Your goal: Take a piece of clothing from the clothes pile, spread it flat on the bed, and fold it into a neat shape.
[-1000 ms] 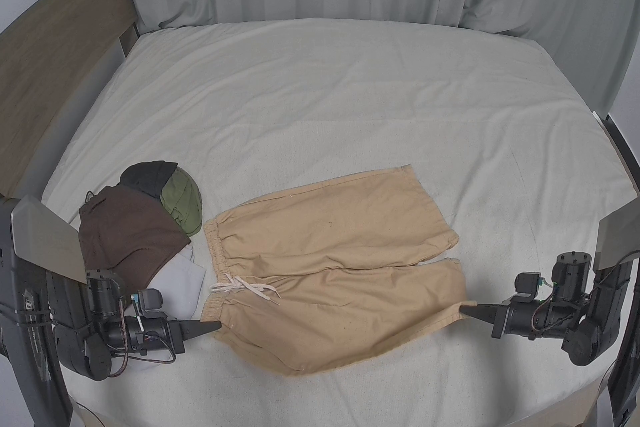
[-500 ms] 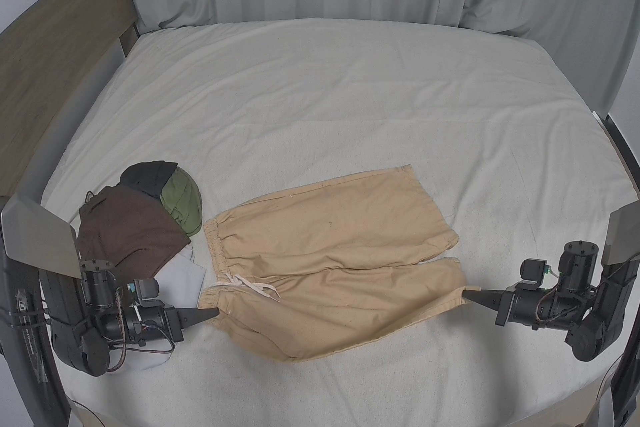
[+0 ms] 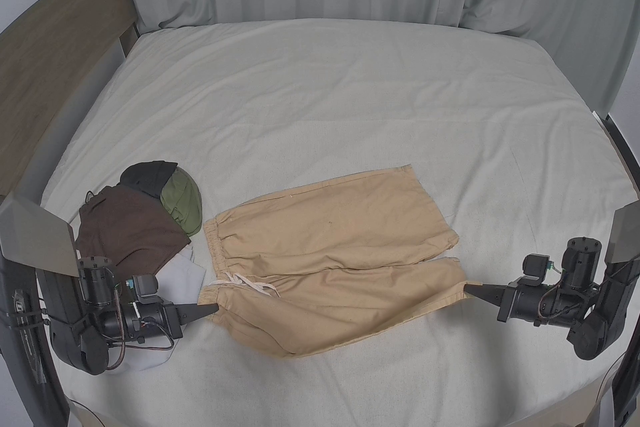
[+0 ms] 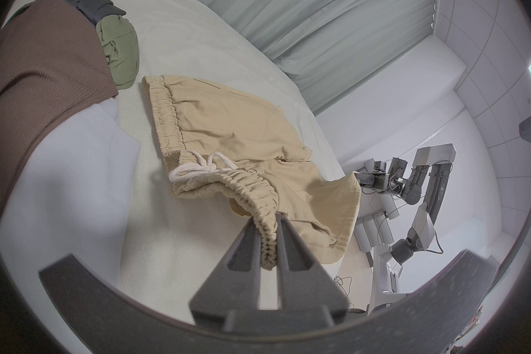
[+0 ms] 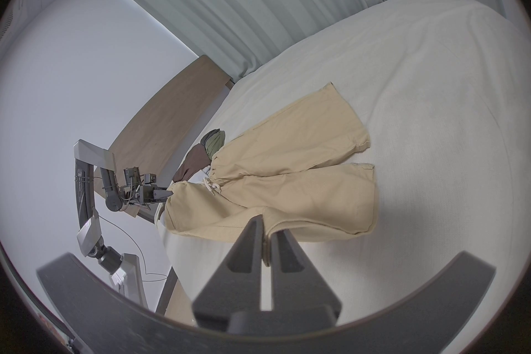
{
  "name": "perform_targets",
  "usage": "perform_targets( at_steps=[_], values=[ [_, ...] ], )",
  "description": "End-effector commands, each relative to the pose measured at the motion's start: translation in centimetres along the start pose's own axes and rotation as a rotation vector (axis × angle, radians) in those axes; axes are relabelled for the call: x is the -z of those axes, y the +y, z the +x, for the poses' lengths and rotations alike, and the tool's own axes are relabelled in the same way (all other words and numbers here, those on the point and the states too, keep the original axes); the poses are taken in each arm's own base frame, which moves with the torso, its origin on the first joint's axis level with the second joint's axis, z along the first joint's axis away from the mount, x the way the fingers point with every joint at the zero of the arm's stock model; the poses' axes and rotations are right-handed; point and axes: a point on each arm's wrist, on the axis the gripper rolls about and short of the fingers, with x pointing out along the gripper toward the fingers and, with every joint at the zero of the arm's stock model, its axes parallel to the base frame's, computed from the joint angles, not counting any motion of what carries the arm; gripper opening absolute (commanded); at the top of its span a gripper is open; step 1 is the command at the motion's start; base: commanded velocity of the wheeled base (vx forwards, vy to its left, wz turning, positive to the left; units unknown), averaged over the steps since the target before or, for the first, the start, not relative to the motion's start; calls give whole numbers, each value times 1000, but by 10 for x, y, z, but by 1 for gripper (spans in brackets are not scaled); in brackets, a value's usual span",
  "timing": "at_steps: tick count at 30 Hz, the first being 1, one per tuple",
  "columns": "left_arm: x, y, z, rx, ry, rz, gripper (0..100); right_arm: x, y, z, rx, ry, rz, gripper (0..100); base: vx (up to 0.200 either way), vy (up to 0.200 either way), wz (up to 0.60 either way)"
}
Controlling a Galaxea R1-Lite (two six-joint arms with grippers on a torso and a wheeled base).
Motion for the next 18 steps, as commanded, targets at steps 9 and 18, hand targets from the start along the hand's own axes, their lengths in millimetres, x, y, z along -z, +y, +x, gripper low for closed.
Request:
perform_targets(
  at_steps=[9, 18],
  values=[
    [-4, 2, 1, -16, -19, 4, 0, -5, 4, -2, -8, -19, -18, 0, 0, 0, 0],
    [-7, 3, 3, -27, -31, 2, 0, -8, 5, -1, -11, -32, -28, 0, 0, 0, 0]
  ],
)
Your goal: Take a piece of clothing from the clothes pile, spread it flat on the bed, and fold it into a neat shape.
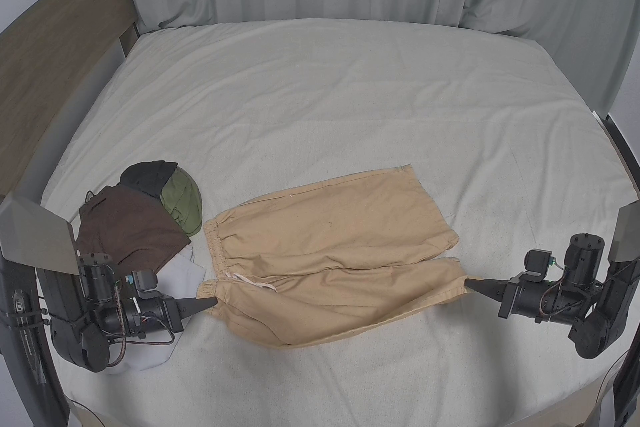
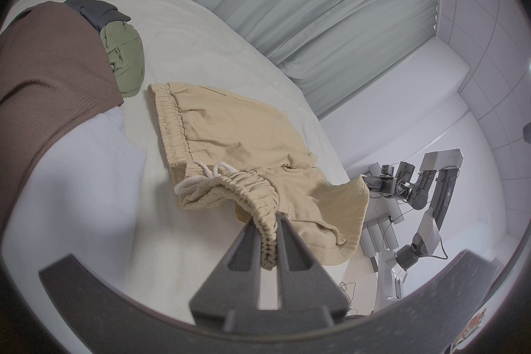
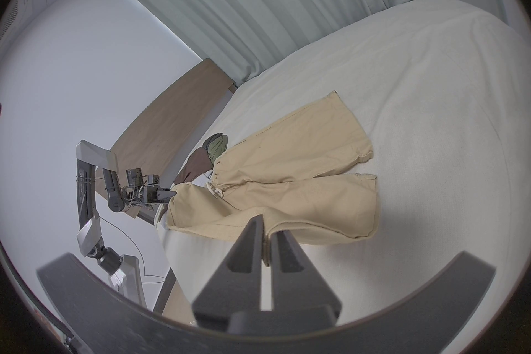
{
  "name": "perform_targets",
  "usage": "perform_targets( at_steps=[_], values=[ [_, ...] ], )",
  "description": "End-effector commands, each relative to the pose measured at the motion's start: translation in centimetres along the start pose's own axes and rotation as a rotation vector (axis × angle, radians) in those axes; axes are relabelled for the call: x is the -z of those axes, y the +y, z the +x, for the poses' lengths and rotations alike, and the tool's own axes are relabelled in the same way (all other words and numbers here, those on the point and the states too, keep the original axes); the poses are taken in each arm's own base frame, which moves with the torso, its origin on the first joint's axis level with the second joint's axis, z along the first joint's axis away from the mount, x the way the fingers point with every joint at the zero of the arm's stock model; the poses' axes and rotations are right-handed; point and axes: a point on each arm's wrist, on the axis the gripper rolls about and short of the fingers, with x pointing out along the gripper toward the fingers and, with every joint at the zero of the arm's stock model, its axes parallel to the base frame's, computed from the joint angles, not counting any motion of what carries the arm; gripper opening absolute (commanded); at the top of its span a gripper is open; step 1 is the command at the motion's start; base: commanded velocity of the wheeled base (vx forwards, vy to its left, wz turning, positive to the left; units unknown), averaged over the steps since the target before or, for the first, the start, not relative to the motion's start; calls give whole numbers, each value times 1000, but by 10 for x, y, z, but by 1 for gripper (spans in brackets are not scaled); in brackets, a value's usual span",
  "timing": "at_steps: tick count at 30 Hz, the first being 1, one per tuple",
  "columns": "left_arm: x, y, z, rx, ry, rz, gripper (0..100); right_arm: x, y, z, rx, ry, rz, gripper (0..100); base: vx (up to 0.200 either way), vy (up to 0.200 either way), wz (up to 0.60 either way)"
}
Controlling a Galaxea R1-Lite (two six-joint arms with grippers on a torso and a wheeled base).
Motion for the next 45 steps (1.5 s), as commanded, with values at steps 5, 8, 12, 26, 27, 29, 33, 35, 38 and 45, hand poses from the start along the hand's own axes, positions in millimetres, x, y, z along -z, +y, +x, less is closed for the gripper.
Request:
perform_targets(
  at_steps=[5, 8, 12, 26, 27, 29, 33, 35, 38, 45],
  values=[
    [-3, 0, 1, 1, -9, 5, 0, -6, 4, -3, -9, -27, -9, 0, 0, 0, 0],
    [-4, 0, 1, 1, -14, 2, 0, -10, 5, -3, -14, -40, 2, 0, 0, 0, 0],
    [-8, 1, 2, -6, -28, 11, 0, -11, 5, -2, -21, -44, -1, 0, 0, 0, 0],
    [-18, 0, 3, -40, -77, 3, 0, -37, 11, 19, -51, -142, -30, 0, 0, 0, 0],
    [-19, 1, 4, -45, -80, -5, 0, -39, 12, 20, -55, -148, -35, 0, 0, 0, 0],
    [-20, 1, 4, -49, -87, -10, 0, -41, 12, 22, -58, -154, -39, 0, 0, 0, 0],
    [-23, 2, 6, -62, -104, -15, 0, -47, 12, 25, -65, -176, -46, 0, 0, 0, 0],
    [-26, 4, 7, -78, -118, -9, 0, -51, 11, 27, -71, -190, -55, 0, 0, 0, 0],
    [-27, 5, 8, -93, -129, -7, 0, -57, 12, 29, -80, -209, -68, 0, 0, 0, 0],
    [-32, 5, 9, -90, -148, -14, 0, -69, 15, 36, -104, -244, -98, 0, 0, 0, 0]
  ],
)
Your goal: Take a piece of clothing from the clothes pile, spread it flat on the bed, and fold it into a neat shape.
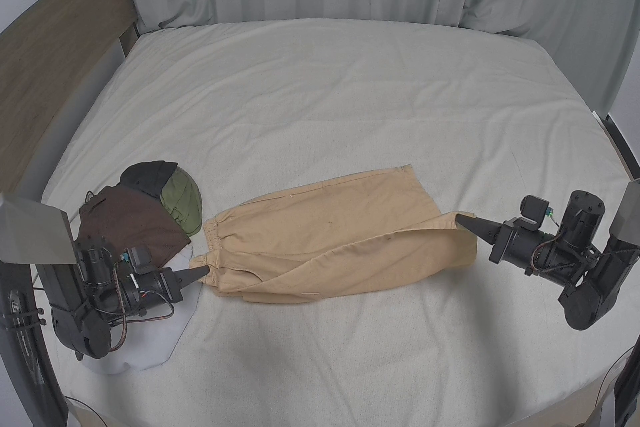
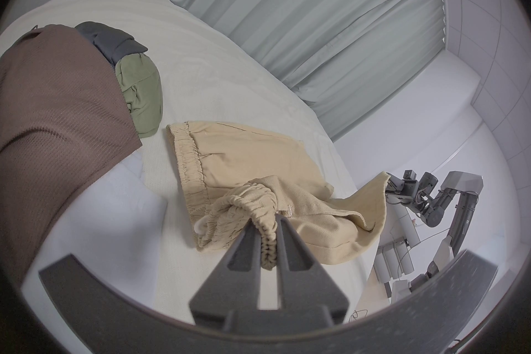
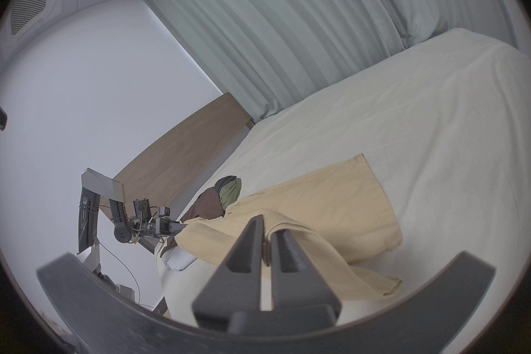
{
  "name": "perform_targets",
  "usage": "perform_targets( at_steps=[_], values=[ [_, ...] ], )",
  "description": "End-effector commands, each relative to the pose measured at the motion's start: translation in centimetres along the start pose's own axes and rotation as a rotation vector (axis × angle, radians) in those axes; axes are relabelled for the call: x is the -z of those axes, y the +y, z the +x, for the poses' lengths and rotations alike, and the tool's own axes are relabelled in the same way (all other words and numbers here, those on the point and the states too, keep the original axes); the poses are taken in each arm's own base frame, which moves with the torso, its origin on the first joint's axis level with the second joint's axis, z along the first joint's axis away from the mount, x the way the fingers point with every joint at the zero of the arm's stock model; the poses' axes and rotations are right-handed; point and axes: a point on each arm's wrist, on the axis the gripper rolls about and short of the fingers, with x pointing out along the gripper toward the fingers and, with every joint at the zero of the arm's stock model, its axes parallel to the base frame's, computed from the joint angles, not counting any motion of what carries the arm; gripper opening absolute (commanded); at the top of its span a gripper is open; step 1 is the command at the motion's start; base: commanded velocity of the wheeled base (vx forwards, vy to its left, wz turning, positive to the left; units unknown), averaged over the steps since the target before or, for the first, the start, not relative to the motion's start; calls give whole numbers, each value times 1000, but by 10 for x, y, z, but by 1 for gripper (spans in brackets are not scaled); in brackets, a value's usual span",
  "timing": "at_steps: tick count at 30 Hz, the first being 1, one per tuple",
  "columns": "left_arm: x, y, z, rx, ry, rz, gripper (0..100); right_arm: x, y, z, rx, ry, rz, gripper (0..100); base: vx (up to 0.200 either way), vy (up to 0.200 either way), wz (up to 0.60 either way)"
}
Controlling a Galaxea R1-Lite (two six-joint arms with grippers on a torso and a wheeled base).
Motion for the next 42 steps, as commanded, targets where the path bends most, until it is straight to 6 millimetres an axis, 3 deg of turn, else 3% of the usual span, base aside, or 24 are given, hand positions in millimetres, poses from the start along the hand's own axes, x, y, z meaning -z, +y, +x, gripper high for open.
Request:
perform_targets(
  at_steps=[1, 31, 42],
  values=[
    [-5, 0, 1, 3, -17, -1, 0, -8, 0, 7, -17, -28, -22, 0, 0, 0, 0],
    [-26, 3, 7, -64, -131, 5, 0, -38, -16, 44, -70, -145, -86, 0, 0, 0, 0],
    [-30, 4, 15, -85, -162, 1, 0, -40, -36, 57, -42, -139, -75, 0, 0, 0, 0]
  ],
)
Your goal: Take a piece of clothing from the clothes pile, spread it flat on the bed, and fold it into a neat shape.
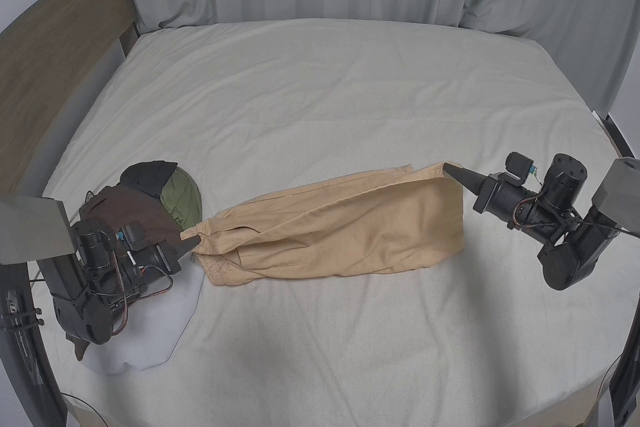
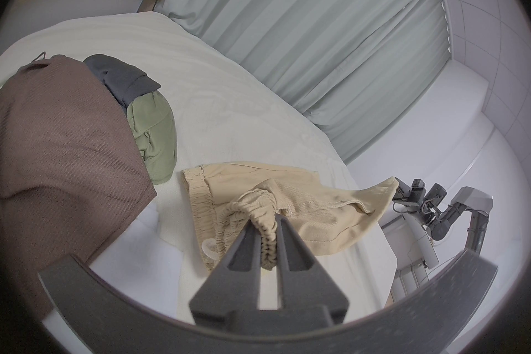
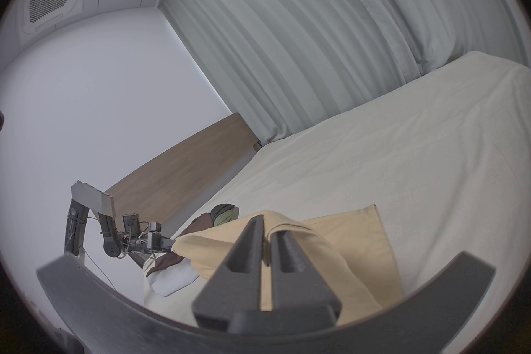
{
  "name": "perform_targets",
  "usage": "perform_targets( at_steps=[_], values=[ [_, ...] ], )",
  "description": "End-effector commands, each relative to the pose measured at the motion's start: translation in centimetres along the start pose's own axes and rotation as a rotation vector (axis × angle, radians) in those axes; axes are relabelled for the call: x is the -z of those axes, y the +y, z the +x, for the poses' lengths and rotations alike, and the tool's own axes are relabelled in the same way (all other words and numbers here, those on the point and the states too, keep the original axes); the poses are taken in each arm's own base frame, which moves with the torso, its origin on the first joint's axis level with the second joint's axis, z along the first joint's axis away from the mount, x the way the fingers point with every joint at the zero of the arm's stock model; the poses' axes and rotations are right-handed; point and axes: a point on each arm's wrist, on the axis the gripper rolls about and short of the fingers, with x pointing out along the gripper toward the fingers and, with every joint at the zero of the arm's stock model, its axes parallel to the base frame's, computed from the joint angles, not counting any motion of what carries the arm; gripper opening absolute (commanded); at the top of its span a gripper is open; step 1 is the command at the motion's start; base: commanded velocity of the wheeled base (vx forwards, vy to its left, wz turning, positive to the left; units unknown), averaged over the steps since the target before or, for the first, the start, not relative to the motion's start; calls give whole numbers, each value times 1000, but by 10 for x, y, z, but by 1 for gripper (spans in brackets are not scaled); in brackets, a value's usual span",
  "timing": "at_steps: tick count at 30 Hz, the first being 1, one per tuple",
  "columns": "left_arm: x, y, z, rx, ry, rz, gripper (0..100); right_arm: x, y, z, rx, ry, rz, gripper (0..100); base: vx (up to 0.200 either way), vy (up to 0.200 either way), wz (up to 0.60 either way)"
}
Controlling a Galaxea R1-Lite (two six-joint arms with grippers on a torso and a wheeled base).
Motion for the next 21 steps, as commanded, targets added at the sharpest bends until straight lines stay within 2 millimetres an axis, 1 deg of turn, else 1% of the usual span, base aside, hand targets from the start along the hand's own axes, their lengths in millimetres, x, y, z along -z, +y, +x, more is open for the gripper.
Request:
perform_targets(
  at_steps=[1, 6, 9, 21],
  values=[
    [-1, 1, 4, -7, -12, -9, 0, 4, -10, 5, 11, 0, 2, 0, 0, 0, 0],
    [1, -2, 8, -4, -10, -20, 0, 6, -15, 9, 10, -4, -1, 0, 0, 0, 0],
    [7, -3, 15, -16, -5, -24, 0, 9, -22, 16, 10, -5, -1, 0, 0, 0, 0],
    [12, 4, 27, -43, -14, -27, 0, 13, -36, 33, 24, 16, 16, 0, 0, 0, 0]
  ],
)
